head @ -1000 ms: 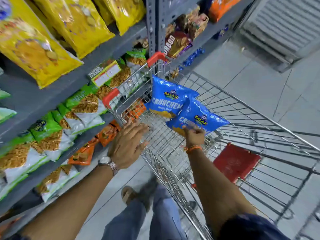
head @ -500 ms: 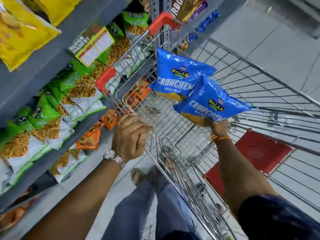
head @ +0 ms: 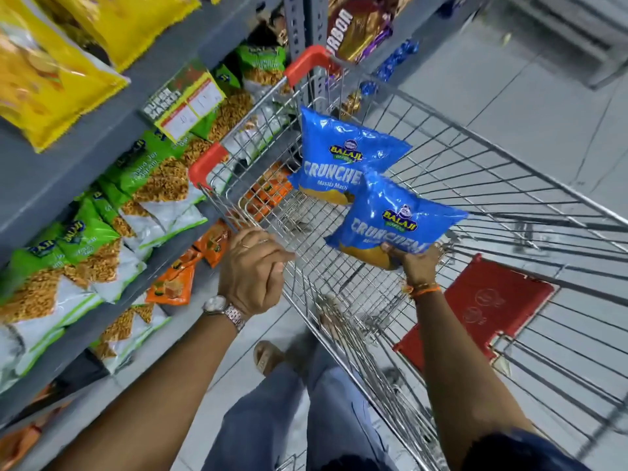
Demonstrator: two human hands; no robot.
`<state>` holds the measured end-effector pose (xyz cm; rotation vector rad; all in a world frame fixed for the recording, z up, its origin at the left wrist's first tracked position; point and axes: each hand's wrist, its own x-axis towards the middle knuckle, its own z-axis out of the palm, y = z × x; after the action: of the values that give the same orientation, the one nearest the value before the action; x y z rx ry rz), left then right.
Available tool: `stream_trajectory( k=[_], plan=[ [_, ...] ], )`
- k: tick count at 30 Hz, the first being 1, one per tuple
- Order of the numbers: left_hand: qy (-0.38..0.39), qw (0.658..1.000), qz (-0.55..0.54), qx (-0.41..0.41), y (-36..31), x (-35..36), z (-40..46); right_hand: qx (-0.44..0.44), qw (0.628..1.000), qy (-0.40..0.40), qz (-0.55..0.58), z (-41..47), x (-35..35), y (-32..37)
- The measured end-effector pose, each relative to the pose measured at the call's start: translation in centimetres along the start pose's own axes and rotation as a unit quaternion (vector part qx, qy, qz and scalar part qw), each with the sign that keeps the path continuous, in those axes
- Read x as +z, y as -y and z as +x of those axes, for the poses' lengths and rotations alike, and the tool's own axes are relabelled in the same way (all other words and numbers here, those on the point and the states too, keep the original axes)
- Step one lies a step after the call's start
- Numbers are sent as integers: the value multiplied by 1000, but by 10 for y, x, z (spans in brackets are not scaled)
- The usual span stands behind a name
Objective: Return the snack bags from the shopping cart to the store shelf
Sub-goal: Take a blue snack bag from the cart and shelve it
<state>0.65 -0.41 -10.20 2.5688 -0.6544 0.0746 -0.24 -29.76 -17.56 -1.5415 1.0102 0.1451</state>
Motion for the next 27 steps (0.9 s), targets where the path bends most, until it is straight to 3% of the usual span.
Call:
stream_trajectory(
  k=[4, 7, 12, 17, 23, 27],
  plan=[
    [88, 995, 51, -14, -1, -20, -1, -95, 995, 34, 4, -20, -10, 5],
    [72, 995, 59, -47, -7, -45, -7, -151, 987, 50, -5, -49, -11, 32],
    [-60, 992, 83, -68, -26, -133, -7, -237, 967, 88, 38, -107, 1, 118],
    [-205, 966, 146, -58, -43, -247, -1, -344, 921, 162, 79, -177, 22, 222],
    [-363, 898, 248, -25, -47, -363, -18, -475, 829, 264, 134, -264, 46, 337],
    [-411, 859, 300, -50, -34, -418, -31, -523, 768, 330, 168, -313, 59, 406]
  ],
)
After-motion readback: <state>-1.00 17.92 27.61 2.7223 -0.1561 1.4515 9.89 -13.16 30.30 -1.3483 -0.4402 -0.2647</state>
